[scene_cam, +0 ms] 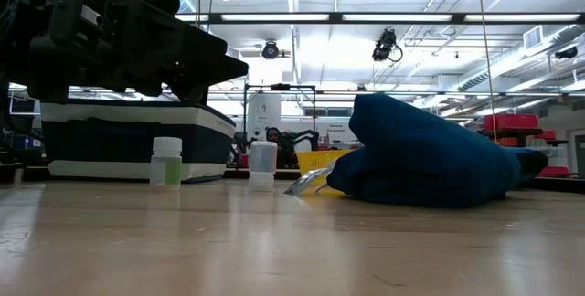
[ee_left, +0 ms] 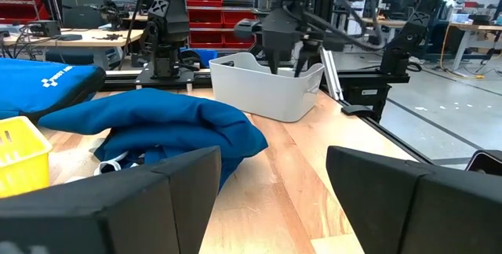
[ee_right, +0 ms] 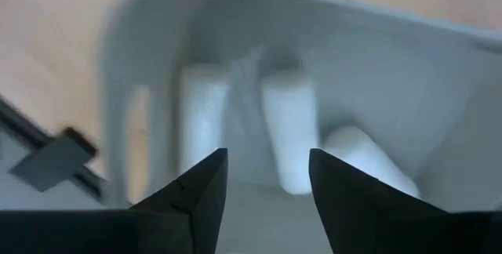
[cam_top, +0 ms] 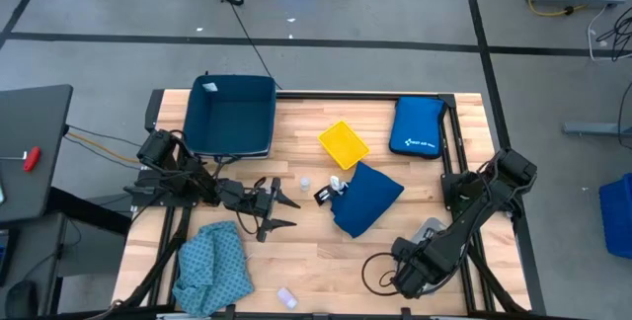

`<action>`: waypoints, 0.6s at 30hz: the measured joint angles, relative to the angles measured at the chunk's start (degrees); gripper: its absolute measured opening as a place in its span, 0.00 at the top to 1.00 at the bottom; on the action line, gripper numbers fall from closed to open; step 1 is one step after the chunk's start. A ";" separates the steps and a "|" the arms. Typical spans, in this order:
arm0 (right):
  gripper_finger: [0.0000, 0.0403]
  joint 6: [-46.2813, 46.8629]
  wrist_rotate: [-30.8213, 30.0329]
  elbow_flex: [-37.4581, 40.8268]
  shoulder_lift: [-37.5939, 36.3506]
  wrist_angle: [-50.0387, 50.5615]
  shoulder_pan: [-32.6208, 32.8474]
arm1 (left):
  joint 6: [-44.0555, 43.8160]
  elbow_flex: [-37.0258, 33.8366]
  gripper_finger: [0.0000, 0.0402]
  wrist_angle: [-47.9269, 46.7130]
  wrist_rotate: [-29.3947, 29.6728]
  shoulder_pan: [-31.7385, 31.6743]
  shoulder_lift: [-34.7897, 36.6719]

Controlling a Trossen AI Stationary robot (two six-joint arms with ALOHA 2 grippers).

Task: Pick & place medical supplies in basket/bin
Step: Put the top right transparent pill bottle into the yellow bin

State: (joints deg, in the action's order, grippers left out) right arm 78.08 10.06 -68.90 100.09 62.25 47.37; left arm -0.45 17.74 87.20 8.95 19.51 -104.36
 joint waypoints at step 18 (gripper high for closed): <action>0.73 -8.32 -28.41 -0.11 -10.86 -3.51 0.09 | 0.52 0.00 0.41 0.00 0.02 0.00 0.00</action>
State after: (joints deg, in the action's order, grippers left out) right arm 69.75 -18.35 -69.01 89.24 58.74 47.46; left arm 0.08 17.74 87.20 8.97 19.51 -104.36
